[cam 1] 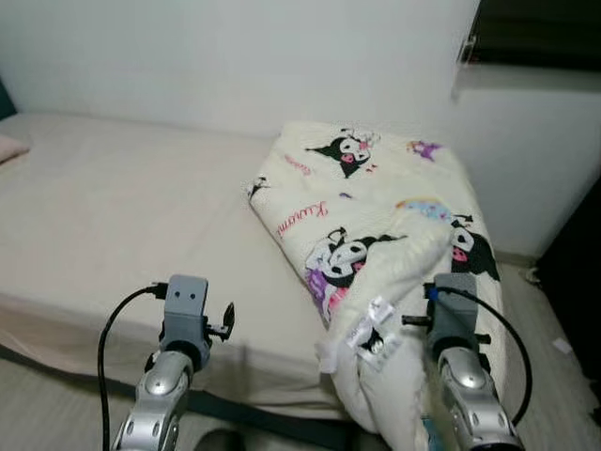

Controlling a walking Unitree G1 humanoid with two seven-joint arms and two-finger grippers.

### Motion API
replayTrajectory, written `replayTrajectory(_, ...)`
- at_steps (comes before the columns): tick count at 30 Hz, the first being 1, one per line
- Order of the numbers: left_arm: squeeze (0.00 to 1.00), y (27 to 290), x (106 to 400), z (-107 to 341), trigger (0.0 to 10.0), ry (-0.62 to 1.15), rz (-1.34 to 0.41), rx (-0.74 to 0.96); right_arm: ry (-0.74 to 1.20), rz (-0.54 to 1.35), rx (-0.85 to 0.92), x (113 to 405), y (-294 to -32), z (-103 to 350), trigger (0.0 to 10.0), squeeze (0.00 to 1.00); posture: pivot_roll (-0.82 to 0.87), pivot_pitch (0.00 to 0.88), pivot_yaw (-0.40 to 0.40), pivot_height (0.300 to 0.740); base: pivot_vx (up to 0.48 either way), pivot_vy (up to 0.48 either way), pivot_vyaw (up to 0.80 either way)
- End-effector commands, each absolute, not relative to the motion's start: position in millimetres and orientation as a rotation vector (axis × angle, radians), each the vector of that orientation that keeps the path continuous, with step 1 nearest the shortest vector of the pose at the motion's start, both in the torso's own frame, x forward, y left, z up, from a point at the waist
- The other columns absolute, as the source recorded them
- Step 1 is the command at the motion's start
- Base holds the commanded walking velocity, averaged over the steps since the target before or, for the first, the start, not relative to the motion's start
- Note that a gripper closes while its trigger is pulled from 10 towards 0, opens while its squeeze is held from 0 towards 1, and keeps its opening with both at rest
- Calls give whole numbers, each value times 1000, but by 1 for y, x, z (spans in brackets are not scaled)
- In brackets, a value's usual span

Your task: Clean up the room

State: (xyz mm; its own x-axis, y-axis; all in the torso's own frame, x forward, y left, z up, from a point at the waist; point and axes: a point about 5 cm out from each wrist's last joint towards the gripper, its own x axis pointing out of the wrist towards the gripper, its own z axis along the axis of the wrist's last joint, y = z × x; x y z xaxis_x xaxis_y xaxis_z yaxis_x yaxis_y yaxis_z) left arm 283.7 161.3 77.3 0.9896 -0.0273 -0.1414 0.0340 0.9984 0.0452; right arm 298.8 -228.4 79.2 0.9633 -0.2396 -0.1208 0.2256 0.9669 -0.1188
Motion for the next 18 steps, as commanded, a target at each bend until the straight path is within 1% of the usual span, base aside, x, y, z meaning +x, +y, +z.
replayTrajectory(1,0,163,284,82,10000,129,-29,55,81,-238,-62,303,-230,88,10000,1000,-33,63,-36,595,0,0,0)
replayTrajectory(8,0,170,282,83,10000,112,-12,58,-43,-235,-12,312,-232,110,10000,1000,-28,75,-35,595,0,0,0)
replayTrajectory(10,0,171,281,83,10000,112,-9,60,-52,-233,-13,313,-232,111,10000,1000,-28,75,-35,595,0,0,0)
replayTrajectory(12,0,176,279,89,10000,78,-12,77,-38,-251,51,322,-239,108,10000,1000,-17,88,-40,595,0,0,0)
replayTrajectory(13,0,176,279,89,10000,78,-12,77,-38,-251,51,322,-239,108,10000,1000,-17,88,-40,595,0,0,0)
replayTrajectory(15,0,178,278,96,10000,38,-32,85,-36,-274,135,327,-244,106,10000,1000,-17,88,-40,595,0,0,0)
replayTrajectory(16,0,177,277,106,10000,-9,-79,83,-42,-281,253,332,-246,105,10000,1000,3,106,-39,595,0,0,0)
replayTrajectory(18,0,175,274,114,10000,-46,-140,65,-12,-287,325,336,-246,100,10000,1000,10,111,-37,595,0,0,0)
